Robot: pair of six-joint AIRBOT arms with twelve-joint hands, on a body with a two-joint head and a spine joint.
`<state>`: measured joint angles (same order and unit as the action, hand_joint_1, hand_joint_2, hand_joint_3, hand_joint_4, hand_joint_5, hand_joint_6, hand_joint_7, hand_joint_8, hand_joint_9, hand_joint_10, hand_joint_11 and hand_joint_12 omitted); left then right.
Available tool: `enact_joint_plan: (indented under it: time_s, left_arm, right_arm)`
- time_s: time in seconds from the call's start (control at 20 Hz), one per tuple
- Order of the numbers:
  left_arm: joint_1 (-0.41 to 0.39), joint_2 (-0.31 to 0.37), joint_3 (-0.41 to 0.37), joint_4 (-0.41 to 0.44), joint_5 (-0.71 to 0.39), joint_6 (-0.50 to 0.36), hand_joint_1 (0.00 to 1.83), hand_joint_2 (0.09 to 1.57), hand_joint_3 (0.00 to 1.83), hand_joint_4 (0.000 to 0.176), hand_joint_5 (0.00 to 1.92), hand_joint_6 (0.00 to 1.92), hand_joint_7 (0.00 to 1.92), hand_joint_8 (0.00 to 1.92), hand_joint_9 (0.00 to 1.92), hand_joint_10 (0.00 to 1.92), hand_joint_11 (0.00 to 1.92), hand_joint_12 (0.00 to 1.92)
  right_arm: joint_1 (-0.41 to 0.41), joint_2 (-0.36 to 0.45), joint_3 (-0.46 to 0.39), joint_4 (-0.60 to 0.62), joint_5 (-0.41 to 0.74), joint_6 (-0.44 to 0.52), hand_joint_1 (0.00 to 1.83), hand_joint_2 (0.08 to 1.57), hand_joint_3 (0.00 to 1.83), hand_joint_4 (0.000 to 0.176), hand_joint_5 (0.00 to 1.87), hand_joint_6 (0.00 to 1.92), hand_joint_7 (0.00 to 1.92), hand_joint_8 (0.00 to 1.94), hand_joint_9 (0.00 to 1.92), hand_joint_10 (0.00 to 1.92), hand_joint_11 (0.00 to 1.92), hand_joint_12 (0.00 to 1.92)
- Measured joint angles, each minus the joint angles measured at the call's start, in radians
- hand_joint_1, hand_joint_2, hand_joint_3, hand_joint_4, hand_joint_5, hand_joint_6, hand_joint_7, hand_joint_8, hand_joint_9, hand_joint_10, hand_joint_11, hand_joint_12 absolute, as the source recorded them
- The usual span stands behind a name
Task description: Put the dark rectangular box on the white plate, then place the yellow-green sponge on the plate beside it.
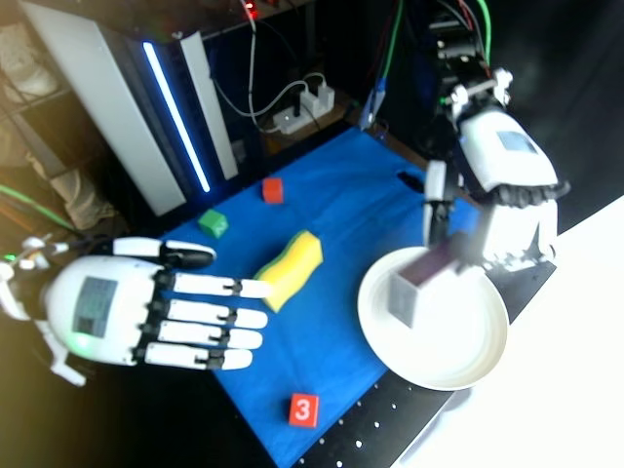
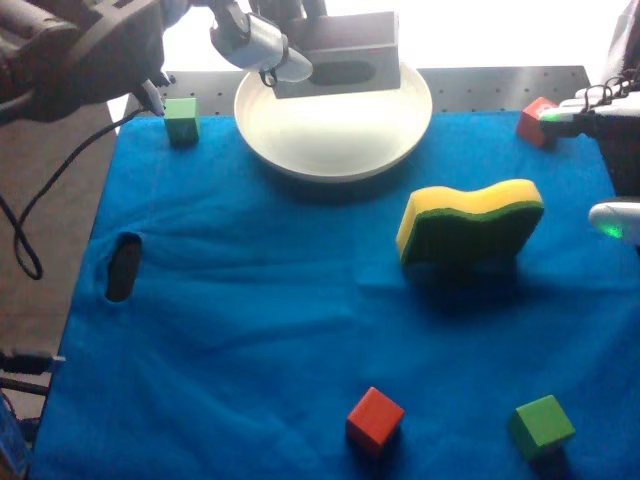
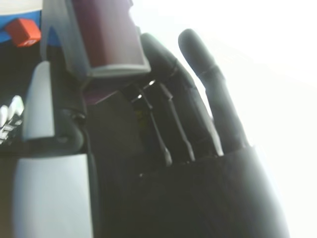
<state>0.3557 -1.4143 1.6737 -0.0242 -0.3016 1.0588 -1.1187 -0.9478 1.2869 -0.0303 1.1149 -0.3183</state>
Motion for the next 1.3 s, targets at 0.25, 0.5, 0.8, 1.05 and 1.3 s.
enact_joint_plan:
  time_s: [0.25,0.5,0.8,1.05,1.3]
  left_arm:
    - [-0.001,-0.007,0.007,-0.002,0.021,0.004,0.87,0.95,0.00,0.170,0.40,0.00,0.32,0.00,0.25,0.00,0.00,0.73]
    - [-0.002,0.006,-0.024,-0.002,0.014,0.033,0.85,0.94,0.00,0.176,0.28,0.00,0.21,0.00,0.11,0.00,0.00,0.29]
    - [0.035,0.148,-0.205,-0.002,-0.100,0.076,0.82,0.92,0.00,0.176,0.22,0.00,0.14,0.00,0.06,0.00,0.00,0.05]
    - [0.185,0.333,-0.427,-0.034,-0.275,0.117,0.79,0.93,0.00,0.176,0.14,0.00,0.00,0.00,0.00,0.00,0.00,0.00]
    - [0.370,0.521,-0.615,-0.067,-0.487,0.117,0.84,0.91,0.00,0.149,0.06,0.00,0.00,0.00,0.00,0.00,0.00,0.00]
  right_arm:
    - [0.006,-0.005,0.002,-0.016,0.002,0.002,0.52,1.20,0.00,0.100,0.37,0.00,0.37,0.00,0.35,0.00,0.16,0.57]
    - [0.011,-0.005,0.002,-0.027,0.000,0.010,0.51,1.19,0.00,0.076,0.36,0.00,0.32,0.00,0.27,0.00,0.07,0.43]
    - [0.071,-0.005,0.003,-0.085,-0.006,0.027,0.66,1.14,0.00,0.034,0.37,0.01,0.35,0.00,0.28,0.00,0.10,0.37]
    - [0.117,-0.008,0.012,-0.130,-0.023,0.027,0.66,1.04,0.01,0.050,0.41,0.00,0.36,0.00,0.29,0.00,0.06,0.44]
    - [0.248,-0.054,0.049,-0.259,-0.136,0.027,0.74,1.02,0.00,0.039,0.44,0.00,0.29,0.00,0.22,0.00,0.05,0.52]
